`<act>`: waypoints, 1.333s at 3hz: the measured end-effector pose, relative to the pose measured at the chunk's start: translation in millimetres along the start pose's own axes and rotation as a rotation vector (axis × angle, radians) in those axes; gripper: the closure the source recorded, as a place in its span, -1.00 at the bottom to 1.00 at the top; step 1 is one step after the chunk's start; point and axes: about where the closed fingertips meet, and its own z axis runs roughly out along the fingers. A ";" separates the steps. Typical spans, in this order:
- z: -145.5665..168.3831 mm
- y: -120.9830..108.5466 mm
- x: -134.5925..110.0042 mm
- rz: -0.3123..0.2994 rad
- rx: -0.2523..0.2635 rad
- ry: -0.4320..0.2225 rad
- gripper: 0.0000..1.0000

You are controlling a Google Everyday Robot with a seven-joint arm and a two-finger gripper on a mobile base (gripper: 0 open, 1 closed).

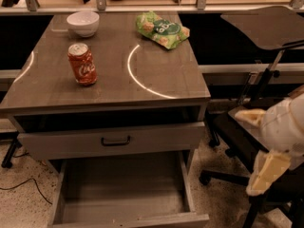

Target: Close middle drawer

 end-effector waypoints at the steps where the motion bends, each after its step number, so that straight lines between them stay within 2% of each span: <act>1: 68.6 19.1 0.8 -0.044 -0.068 -0.038 -1.00; 2: 72.2 19.5 0.8 -0.048 -0.066 -0.044 -1.00; 4: 170.4 26.4 2.6 -0.161 -0.037 -0.148 -1.00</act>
Offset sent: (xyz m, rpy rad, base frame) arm -0.0050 0.0241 -0.0533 0.0328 0.0318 0.0662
